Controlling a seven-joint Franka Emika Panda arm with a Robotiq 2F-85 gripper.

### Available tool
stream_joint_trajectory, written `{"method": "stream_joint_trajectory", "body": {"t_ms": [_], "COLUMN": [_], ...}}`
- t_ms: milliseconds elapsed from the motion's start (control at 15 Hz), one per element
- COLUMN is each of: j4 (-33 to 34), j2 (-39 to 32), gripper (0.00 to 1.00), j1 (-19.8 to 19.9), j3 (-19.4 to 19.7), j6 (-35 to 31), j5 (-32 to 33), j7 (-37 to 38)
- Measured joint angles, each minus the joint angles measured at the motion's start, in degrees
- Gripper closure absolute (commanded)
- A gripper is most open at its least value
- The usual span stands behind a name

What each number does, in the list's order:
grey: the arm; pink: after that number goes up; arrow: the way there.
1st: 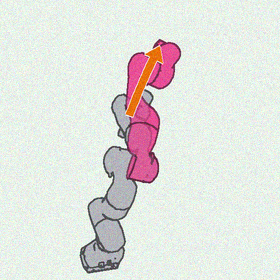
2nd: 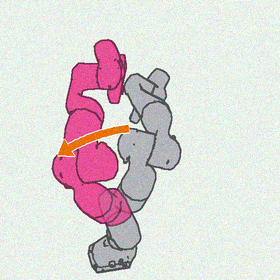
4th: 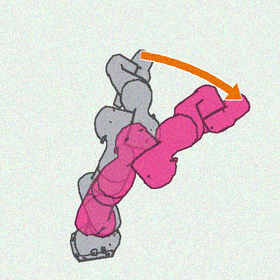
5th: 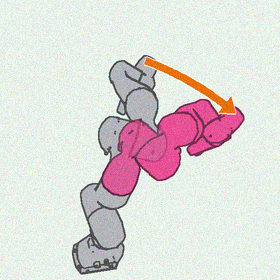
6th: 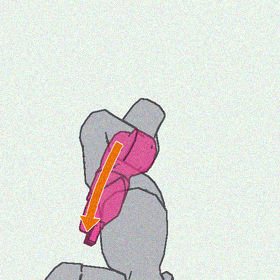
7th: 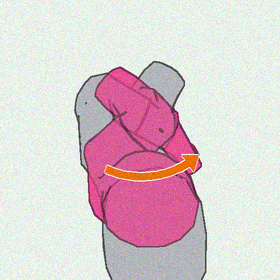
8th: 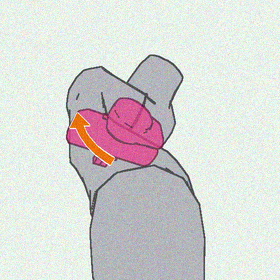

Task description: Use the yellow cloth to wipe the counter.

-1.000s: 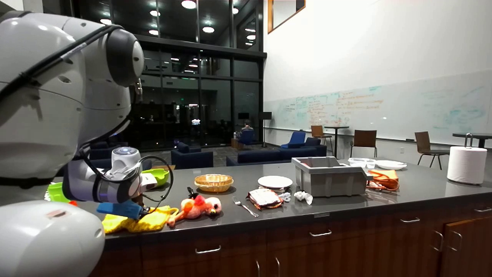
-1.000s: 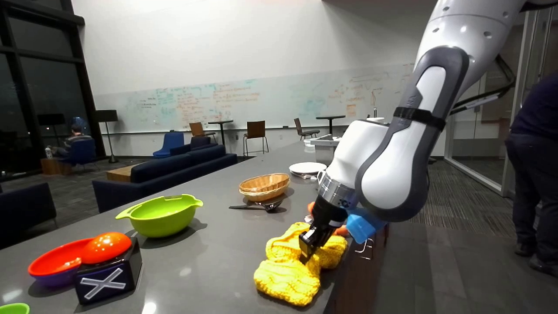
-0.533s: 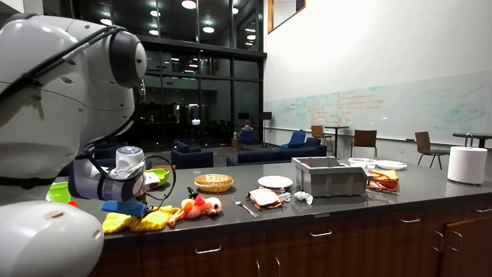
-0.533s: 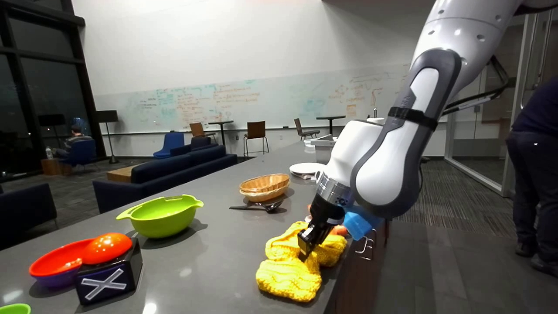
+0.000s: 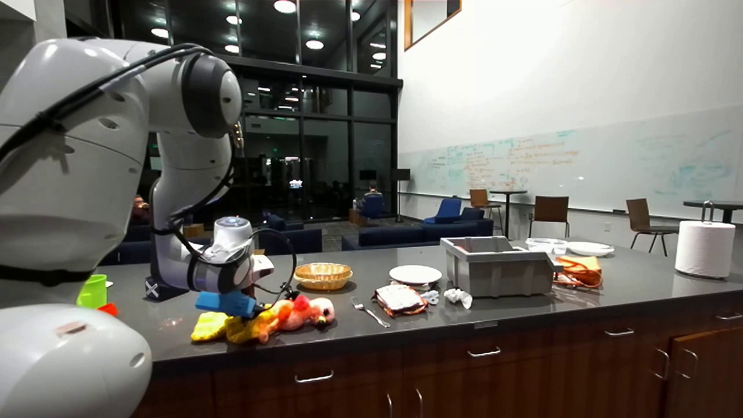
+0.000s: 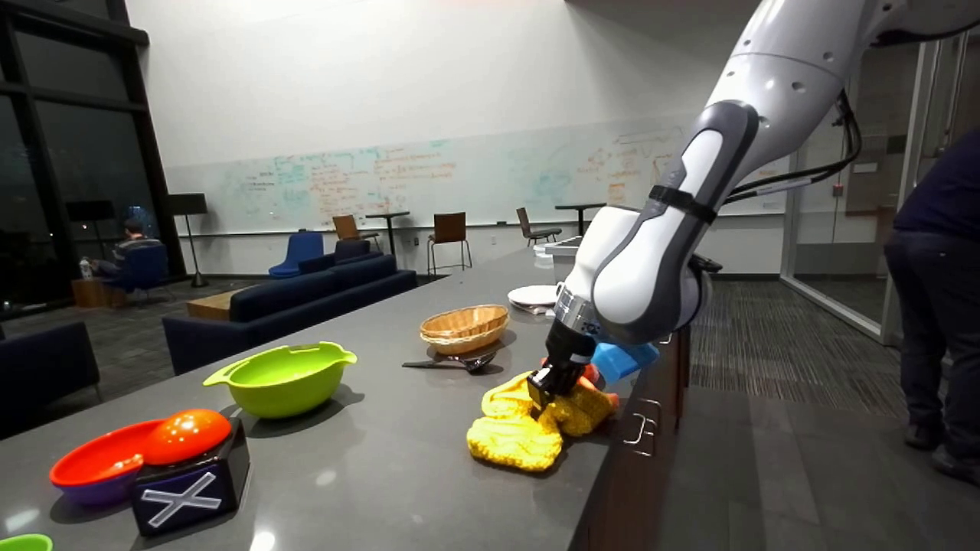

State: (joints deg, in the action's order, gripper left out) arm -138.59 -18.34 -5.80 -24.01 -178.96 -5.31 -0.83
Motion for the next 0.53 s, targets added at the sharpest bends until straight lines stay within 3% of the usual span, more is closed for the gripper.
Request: {"method": "stream_joint_trajectory", "body": {"t_ms": [533], "j4": [6.6], "j2": [-4.6], "gripper": [0.98], "j1": [-1.0], "j3": [1.9], "j6": [0.5], "j5": [1.0], "j7": [-0.9]}}
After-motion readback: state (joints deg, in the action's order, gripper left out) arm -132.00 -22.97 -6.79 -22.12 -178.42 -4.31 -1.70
